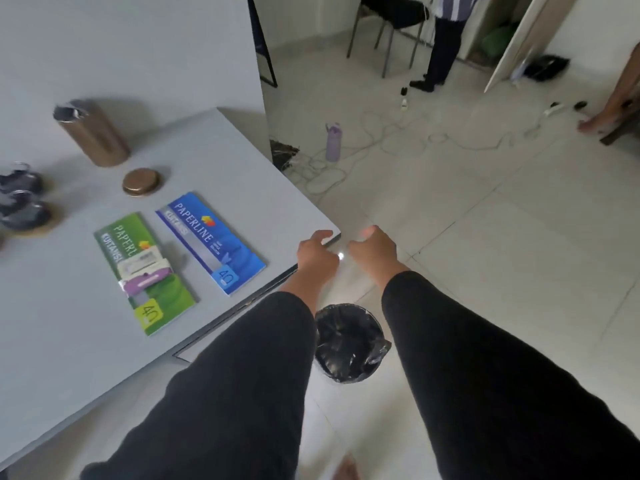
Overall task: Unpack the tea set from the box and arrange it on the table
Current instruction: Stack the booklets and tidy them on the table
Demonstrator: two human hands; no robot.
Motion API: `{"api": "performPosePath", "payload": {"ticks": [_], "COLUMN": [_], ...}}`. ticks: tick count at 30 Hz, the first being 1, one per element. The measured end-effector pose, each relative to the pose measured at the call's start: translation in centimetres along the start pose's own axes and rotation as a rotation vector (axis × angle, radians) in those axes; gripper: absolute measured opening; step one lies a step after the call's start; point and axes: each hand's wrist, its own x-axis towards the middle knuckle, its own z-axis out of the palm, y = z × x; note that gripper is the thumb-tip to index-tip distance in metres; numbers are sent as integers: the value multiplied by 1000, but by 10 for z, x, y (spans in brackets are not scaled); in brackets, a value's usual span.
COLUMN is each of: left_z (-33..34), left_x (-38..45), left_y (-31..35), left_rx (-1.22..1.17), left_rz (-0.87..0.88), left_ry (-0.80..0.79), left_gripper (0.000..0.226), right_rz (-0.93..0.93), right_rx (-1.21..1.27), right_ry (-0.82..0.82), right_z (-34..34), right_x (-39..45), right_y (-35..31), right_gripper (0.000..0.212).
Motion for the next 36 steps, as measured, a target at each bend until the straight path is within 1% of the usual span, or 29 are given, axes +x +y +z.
{"api": "performPosePath", "payload": {"ticks": [4,7,10,12,15,18,20,24,27,31,34,36], "left_z": [-61,-114,-169,-201,-233,-250,-258,-265,-267,-267,-267,-266], "left_x": [-15,-16,-12,-9,-9,-12,-11,6,22,46,57,62], "left_y": [1,-14,-44,-68,-106,-142,-160,-185,-187,-186,-188,-191], "left_rx": [-65,-85,-95,-110,-185,-142,-159,-189,-160,-128,-168,-196], "left_rz": [-25,-60,-110,-176,-295,-427,-507,-597,-619,-612,-650,-677], "left_ry": [124,227,341,439,509,486,448,405,411,435,484,497], "left_gripper": [53,53,52,48,46,47,48,47,40,34,26,26], "right_rz": [-119,-197,-260,-300,-354,-357,-336,-262,-210,-209,-201,-189], "right_rx": [-47,-63,-94,-134,-219,-298,-319,-256,-263,-291,-310,-346], "right_ry": [-47,-87,-131,-179,-247,-325,-378,-444,-442,-426,-398,-389], "right_z": [11,34,70,98,143,188,213,252,273,289,297,301], "right_x": [-22,-36,-47,-53,-57,-59,-57,-44,-31,-15,-6,-2], "right_y": [-63,-106,-140,-158,-174,-185,-190,-198,-203,-210,-216,-219], "right_gripper": [48,47,44,40,28,28,26,47,53,48,38,34]}}
